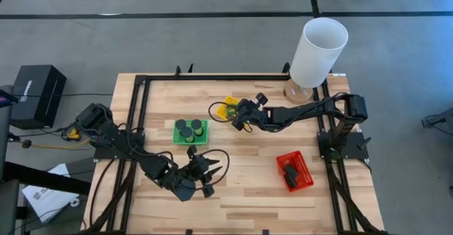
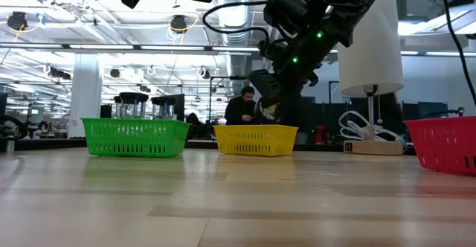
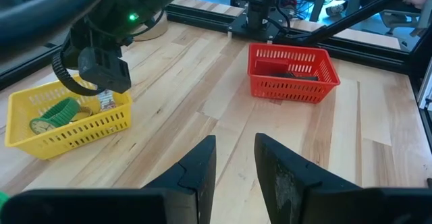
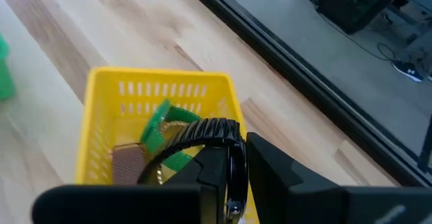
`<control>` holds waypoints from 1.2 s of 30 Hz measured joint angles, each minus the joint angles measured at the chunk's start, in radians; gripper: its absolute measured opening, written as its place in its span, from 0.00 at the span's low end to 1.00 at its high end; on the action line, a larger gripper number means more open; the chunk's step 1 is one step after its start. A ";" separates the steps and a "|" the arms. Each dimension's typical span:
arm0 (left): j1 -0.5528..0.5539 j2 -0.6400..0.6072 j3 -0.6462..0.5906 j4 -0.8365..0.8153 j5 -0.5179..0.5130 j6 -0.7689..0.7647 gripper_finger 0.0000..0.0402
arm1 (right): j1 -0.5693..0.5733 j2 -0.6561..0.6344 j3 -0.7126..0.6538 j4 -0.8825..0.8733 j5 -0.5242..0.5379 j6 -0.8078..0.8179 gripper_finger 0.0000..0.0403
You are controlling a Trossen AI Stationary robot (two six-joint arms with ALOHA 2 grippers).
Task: Pick & Place Office items
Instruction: Put the black watch into the yellow basket, then adjust the watches in the yellow basket
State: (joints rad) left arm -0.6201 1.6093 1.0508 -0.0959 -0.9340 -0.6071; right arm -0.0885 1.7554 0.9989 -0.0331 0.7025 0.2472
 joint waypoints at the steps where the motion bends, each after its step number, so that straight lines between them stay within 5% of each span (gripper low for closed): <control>1: 0.000 0.000 0.000 0.000 0.000 0.000 0.24 | 0.000 0.000 0.000 -0.012 0.000 0.000 0.11; 9: 0.000 0.000 0.000 0.000 0.000 0.000 0.24 | -0.001 0.000 0.000 -0.056 -0.015 -0.008 0.20; 25: 0.000 0.000 0.000 0.000 0.000 0.000 0.24 | -0.001 0.000 0.000 0.002 -0.023 -0.011 0.59; 36: 0.000 0.000 0.000 0.000 0.000 0.000 0.24 | -0.022 0.000 0.000 0.007 -0.019 0.091 0.58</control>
State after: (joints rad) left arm -0.6201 1.6093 1.0510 -0.0959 -0.9340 -0.6071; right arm -0.1110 1.7557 0.9989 -0.0261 0.6831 0.3386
